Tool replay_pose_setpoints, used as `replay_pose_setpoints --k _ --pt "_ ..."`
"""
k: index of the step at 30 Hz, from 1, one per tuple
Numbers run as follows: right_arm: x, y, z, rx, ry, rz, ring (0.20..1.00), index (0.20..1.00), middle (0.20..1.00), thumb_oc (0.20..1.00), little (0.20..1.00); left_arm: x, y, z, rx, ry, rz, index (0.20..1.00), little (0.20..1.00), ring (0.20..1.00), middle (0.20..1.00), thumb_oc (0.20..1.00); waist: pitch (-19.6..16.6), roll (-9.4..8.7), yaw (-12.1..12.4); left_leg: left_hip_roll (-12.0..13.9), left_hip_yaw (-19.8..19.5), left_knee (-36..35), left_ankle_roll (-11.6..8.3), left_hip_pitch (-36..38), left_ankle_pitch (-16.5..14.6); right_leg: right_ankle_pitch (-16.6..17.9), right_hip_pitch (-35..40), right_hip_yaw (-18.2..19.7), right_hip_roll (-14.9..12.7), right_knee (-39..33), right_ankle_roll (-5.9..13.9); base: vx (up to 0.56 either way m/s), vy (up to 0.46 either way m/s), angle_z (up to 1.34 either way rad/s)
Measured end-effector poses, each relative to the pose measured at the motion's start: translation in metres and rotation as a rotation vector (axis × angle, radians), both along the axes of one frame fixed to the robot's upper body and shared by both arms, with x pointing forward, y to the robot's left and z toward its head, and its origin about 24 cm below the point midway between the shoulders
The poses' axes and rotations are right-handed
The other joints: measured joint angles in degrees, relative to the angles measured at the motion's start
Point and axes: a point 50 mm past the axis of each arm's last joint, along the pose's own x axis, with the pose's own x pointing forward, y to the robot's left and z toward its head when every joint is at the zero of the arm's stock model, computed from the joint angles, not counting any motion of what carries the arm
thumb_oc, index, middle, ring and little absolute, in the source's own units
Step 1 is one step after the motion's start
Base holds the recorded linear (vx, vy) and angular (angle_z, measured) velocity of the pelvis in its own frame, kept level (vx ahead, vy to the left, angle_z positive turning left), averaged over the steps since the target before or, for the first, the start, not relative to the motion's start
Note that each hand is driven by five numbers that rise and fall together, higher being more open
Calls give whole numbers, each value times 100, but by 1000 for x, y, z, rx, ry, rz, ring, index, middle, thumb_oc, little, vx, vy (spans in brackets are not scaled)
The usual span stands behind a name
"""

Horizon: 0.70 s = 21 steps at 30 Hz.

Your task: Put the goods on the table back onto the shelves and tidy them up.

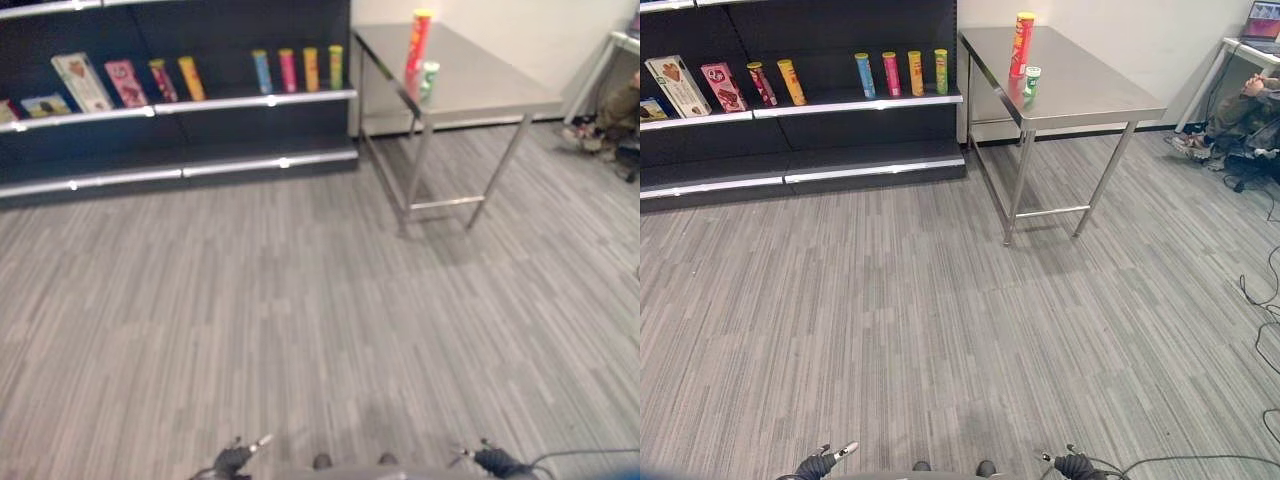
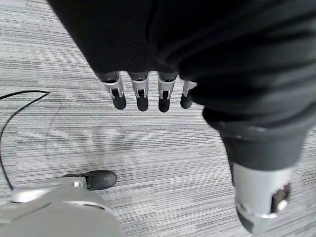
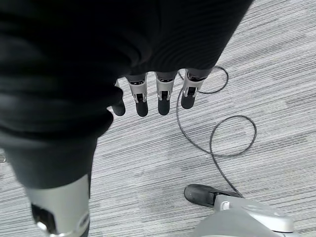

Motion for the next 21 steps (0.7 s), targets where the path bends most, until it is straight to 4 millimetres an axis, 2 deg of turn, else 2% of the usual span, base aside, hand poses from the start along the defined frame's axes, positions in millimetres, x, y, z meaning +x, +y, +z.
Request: replay_pose_setpoints --k 5,8,9,10,11,13,14,15,16,17,18,19,20,21 --pt "8 0 2 -2 -19 6 1000 1000 1000 1000 1000 1 1 0 2 -3 1 1000 1000 1000 1000 1000 7 -12 18 -35 9 -1 10 -178 -6 25 -189 18 -30 2 45 17 126 -2" --pt "12 0 3 -3 -29 10 1000 1000 1000 1000 1000 4 2 1 3 -11 8 1000 1000 1000 1000 1000 60 1 56 -31 36 0 84 -202 -9 -73 -380 21 -61 340 121 41 145 -7" --pt "14 -2 4 -8 -32 10 1000 1000 1000 1000 1000 7 1 1 0 -19 10 1000 1000 1000 1000 1000 125 43 90 -1 29 -5 183 -189 -76 -160 -526 11 -65 675 177 100 194 -11" --pt "20 -5 6 -16 -49 16 1000 1000 1000 1000 1000 12 0 2 -3 -31 7 1000 1000 1000 1000 1000 245 155 115 71 52 -1 203 -166 -83 -316 -877 -13 -99 1409 327 111 154 3" --pt "22 -6 7 -19 -53 18 1000 1000 1000 1000 1000 17 0 3 -1 -41 5 1000 1000 1000 1000 1000 271 173 98 42 -21 -1 290 -156 -83 -452 -1150 -2 -193 2057 440 79 103 20" --pt "21 -9 7 -24 -49 18 1000 1000 1000 1000 1000 18 0 4 -7 -51 17 1000 1000 1000 1000 1000 317 191 112 44 -52 -1 341 -126 -89 -511 -1576 -15 -307 3033 460 108 90 22" --pt "21 -8 7 -22 -50 21 1000 1000 1000 1000 1000 18 1 4 -10 -52 32 1000 1000 1000 1000 1000 367 190 112 -4 -84 29 445 -62 -117 -651 -1769 -14 -446 3512 442 199 95 27" --pt "15 -7 6 -18 -39 16 1000 1000 1000 1000 1000 18 1 4 -10 -52 35 1000 1000 1000 1000 1000 407 93 86 -92 -249 176 565 -94 -201 -339 -1923 167 -610 3998 529 227 37 44" --pt "14 -7 5 -16 -38 17 1000 1000 1000 1000 1000 21 1 4 -12 -59 30 1000 1000 1000 1000 1000 522 98 102 -118 -367 359 596 -162 -334 -122 -2077 356 -595 4386 535 338 -99 72" --pt "11 -8 6 -17 -36 8 1000 1000 1000 1000 1000 29 -2 6 -18 -81 20 1000 1000 1000 1000 1000 615 98 84 -92 -518 467 594 -201 -408 -218 -2594 434 -666 4929 593 392 -162 66" --pt "11 -9 6 -19 -37 9 1000 1000 1000 1000 1000 29 -1 6 -16 -81 19 1000 1000 1000 1000 1000 633 102 60 -98 -560 435 591 -207 -410 -328 -2641 367 -712 4555 629 475 -205 64" --pt "14 -10 7 -19 -48 11 1000 1000 1000 1000 1000 30 1 7 -10 -80 19 1000 1000 1000 1000 1000 649 52 -16 -131 -684 436 589 -272 -411 -409 -2594 234 -803 3319 693 287 -117 43" --pt "16 -9 8 -17 -57 12 1000 1000 1000 1000 1000 32 3 8 -5 -82 21 1000 1000 1000 1000 1000 661 -14 -61 -156 -717 431 594 -294 -408 -388 -2500 188 -845 2403 734 482 -145 44" --pt "20 -8 9 -13 -73 17 1000 1000 1000 1000 1000 33 4 8 -1 -84 24 1000 1000 1000 1000 1000 695 -80 -121 -196 -795 393 593 -248 -408 -268 -2456 170 -906 1347 902 508 -119 38"
